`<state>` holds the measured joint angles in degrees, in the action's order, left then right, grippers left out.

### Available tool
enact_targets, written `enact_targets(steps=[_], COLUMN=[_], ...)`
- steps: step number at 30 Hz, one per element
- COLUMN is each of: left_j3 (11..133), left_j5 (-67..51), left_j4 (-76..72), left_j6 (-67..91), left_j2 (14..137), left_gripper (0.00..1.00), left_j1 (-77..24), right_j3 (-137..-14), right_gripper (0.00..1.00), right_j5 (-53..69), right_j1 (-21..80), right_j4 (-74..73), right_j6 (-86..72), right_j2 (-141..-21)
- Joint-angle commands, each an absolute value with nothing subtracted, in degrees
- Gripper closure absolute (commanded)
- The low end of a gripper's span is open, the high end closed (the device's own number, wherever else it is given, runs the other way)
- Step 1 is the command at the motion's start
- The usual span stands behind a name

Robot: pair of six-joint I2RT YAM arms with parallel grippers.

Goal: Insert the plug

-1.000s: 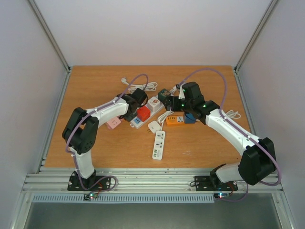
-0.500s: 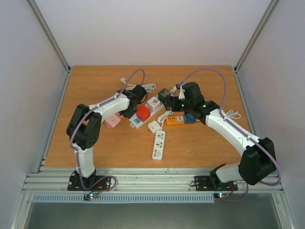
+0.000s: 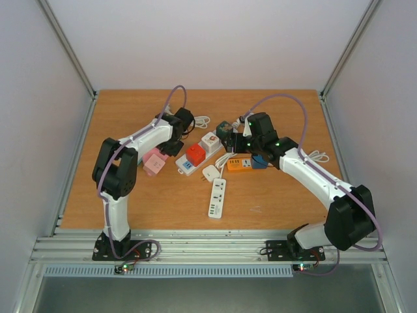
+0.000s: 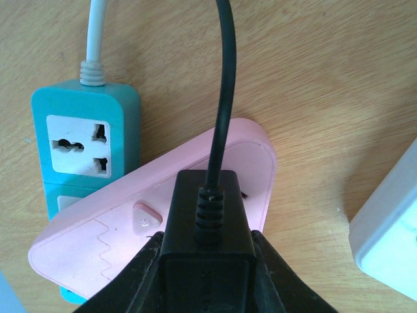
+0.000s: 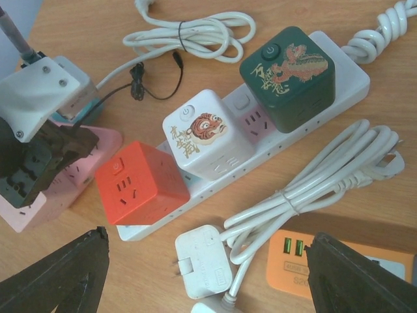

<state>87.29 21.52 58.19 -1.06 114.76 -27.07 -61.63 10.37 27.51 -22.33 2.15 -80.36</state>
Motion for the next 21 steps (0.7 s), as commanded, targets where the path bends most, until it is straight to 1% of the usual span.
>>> enact_targets(steps=[1, 2, 3, 7, 8, 9, 11, 13, 17, 21], left_j3=[84.56, 85.77, 87.22, 93.63, 95.28, 96.44, 98.01, 98.74, 97.89, 91.68], left_j5=[15.75, 15.67, 15.42, 14.72, 15.02, 15.02, 14.38, 13.69, 13.28, 9.13], left_j4=[66.05, 66.62, 67.14, 68.82, 69.22, 69.23, 68.53, 67.41, 64.52, 57.8], left_j6=[3.26, 3.69, 4.0, 5.6, 5.95, 6.73, 7.47, 7.85, 9.13, 11.58], left_j2=[122.09, 121.17, 120.07, 115.56, 114.3, 113.14, 110.19, 107.13, 100.55, 90.26], left_gripper=[0.95, 0.9, 0.83, 0.47, 0.4, 0.36, 0.29, 0.25, 0.23, 0.24], left_j1=[-25.05, -25.09, -25.11, -25.14, -25.16, -25.14, -25.14, -25.14, -25.14, -25.14], right_j3=[-62.53, -63.14, -63.85, -65.34, -65.38, -65.5, -66.12, -66.65, -66.31, -66.11], right_gripper=[0.16, 0.16, 0.16, 0.18, 0.2, 0.22, 0.23, 0.23, 0.23, 0.26], right_j5=[9.2, 8.76, 8.42, 7.94, 8.1, 8.31, 8.07, 7.07, 4.51, 2.17], right_j1=[27.16, 27.16, 27.2, 27.25, 27.32, 27.33, 27.62, 28.27, 31.26, 36.15], right_j4=[-24.07, -25.13, -26.21, -28.4, -28.54, -28.81, -30.11, -31.94, -34.93, -37.53], right_j6=[1.83, 1.8, 1.96, 2.19, 2.26, 2.65, 3.29, 4.04, 5.2, 6.79], right_j2=[-81.19, -81.35, -81.74, -82.35, -82.4, -82.56, -83.22, -84.08, -85.28, -87.8])
